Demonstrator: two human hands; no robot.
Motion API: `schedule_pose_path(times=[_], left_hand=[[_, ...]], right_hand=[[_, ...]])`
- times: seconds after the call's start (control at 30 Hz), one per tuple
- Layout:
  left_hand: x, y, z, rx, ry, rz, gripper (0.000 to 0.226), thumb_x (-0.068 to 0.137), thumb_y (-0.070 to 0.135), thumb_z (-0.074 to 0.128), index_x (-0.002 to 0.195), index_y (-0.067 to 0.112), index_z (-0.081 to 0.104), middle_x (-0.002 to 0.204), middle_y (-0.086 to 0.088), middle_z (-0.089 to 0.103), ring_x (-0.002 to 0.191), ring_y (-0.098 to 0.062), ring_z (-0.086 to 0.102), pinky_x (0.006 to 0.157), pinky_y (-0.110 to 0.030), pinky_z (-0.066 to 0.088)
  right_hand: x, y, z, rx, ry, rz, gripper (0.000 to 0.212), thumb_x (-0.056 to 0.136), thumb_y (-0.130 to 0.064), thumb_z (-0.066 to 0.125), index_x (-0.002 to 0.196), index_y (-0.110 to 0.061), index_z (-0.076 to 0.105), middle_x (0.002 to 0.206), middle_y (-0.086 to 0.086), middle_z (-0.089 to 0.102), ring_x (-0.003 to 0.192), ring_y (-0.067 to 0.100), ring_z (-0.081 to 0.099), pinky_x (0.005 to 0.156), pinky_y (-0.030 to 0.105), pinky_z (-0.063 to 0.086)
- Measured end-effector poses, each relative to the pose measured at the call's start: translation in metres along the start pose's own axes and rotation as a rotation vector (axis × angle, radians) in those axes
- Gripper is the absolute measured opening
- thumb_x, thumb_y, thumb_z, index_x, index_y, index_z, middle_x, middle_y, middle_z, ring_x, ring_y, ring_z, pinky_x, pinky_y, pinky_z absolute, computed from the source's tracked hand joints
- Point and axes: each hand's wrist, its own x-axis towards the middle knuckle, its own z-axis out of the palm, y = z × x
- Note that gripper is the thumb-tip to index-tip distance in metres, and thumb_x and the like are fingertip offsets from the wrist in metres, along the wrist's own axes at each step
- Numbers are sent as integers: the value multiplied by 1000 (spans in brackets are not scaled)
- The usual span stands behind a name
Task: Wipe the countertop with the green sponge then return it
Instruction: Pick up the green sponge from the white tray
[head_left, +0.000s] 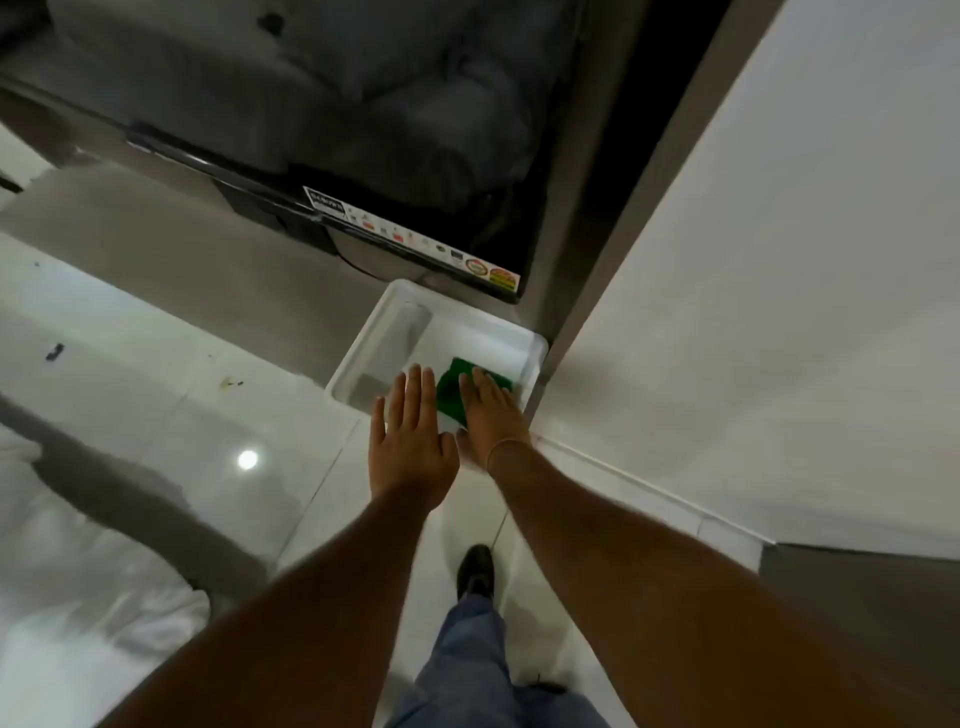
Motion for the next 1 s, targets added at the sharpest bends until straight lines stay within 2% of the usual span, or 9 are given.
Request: schedule_pose_path(times=[0.07,0.17,0.3,0.4,0.53,0.7,0.87,0.93,1.0], left_hand=[[6,-11,4,-7,12,-35,79,102,45,11,173,19,-9,182,-4,-13,168,-23,-16,137,-50,-5],[4,-26,18,-7,14,-109,75,107,45,13,174,18,-7,184,-5,-9,169,-23,-13,137,-49,-5],[4,-35,26,-2,-5,-146,75,110,44,21,174,19,-10,184,-4,-11,169,-23,-13,138,-50,-6],[6,-30,20,-14,17,-133,76,107,45,16,174,19,-7,183,-4,-8,170,-24,-10,137,-49,-7],[11,-9,3,-101,31,-142,81,101,48,12,174,19,-6,183,-4,-6,170,-23,-7,138,-49,-3],[22,53,-29,-175,18,-50,83,98,44,16,174,19,-5,185,-6,0,170,-22,-3,140,-51,8],[8,142,-51,-320,104,99,72,104,30,38,172,10,24,177,-13,35,165,-33,31,135,-54,28],[-4,166,-52,-355,126,192,69,104,24,44,169,5,31,173,-16,42,160,-35,40,131,-56,35],[-15,189,-47,-325,91,339,69,104,28,36,169,4,32,174,-17,40,161,-35,39,133,-55,33]], right_hand=[[14,1,1,-52,-41,6,97,102,-31,69,173,-18,5,180,11,5,167,32,11,136,49,17],[28,1,5,-101,20,16,96,94,-32,79,169,-16,22,173,12,22,161,35,27,132,52,30],[43,-2,3,-153,65,5,72,92,-24,80,153,-13,42,155,17,42,144,36,46,117,51,51],[53,0,-6,-136,70,-15,54,100,-23,70,148,-12,48,148,17,51,138,36,52,111,50,55],[51,10,-34,163,115,95,46,105,-31,65,144,-14,50,137,15,68,126,34,67,105,46,57],[10,36,-77,714,257,326,21,96,-34,73,109,-21,62,103,5,73,101,30,74,87,38,60],[-47,72,-100,914,330,312,22,91,-28,75,80,-14,62,76,9,69,68,20,58,73,36,53],[-73,94,-105,1018,372,356,24,90,-33,74,74,-26,57,69,-6,63,62,9,55,64,24,50],[-106,125,-106,1049,435,409,25,88,-30,71,72,-28,52,65,-11,59,58,4,52,56,13,41]])
